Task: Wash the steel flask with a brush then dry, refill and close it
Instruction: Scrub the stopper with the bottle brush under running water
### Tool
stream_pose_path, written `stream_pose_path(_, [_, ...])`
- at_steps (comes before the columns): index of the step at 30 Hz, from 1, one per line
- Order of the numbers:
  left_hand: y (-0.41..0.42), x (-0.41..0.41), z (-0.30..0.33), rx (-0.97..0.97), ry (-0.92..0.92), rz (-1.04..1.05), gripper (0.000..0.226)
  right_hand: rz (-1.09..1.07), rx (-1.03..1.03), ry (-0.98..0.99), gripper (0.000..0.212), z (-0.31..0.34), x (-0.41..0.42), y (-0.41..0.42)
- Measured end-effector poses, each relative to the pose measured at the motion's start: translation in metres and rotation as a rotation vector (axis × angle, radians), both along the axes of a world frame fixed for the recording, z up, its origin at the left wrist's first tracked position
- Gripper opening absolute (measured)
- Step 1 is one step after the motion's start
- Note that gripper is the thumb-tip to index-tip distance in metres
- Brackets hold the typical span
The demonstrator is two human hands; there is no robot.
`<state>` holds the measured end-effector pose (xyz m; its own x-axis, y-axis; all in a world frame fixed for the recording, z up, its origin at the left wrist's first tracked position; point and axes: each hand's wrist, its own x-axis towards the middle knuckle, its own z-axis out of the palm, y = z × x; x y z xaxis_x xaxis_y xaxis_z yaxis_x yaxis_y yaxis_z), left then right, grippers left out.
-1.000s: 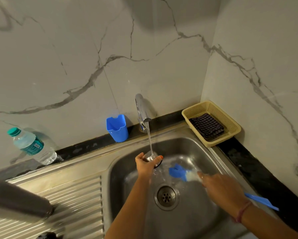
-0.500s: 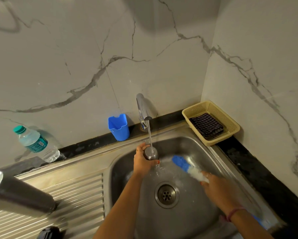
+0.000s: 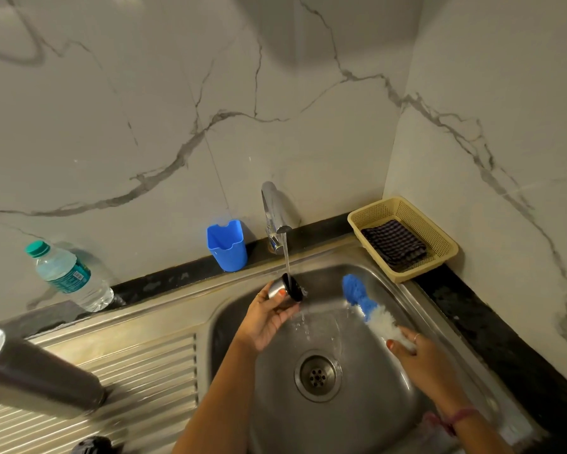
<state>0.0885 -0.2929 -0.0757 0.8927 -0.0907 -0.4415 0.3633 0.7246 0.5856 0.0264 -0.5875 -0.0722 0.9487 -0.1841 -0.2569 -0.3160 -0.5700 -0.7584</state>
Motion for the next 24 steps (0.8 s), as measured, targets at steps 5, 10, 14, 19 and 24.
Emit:
stream_pose_path(5, [-0.007, -0.003, -0.002, -0.148, 0.016, 0.003, 0.049, -0.009, -0.002, 0.018, 0.053, -0.001, 0.001, 0.001])
stream_pose_path(10, [-0.015, -0.004, -0.008, -0.268, 0.015, -0.068, 0.054, -0.002, -0.022, 0.013, 0.053, -0.006, 0.002, 0.001])
stream_pose_path(14, [-0.025, 0.001, -0.01, -0.327, 0.053, 0.084, 0.052, 0.006, -0.03, 0.013, 0.053, -0.008, 0.003, 0.001])
stream_pose_path(19, [-0.03, 0.001, -0.01, -0.208, 0.106, 0.045, 0.058, 0.032, -0.03, 0.0, 0.054, -0.01, 0.004, 0.001])
stream_pose_path(24, [-0.027, 0.003, -0.01, -0.117, 0.138, 0.089, 0.062, 0.037, -0.041, -0.01, 0.055, -0.012, 0.006, -0.001])
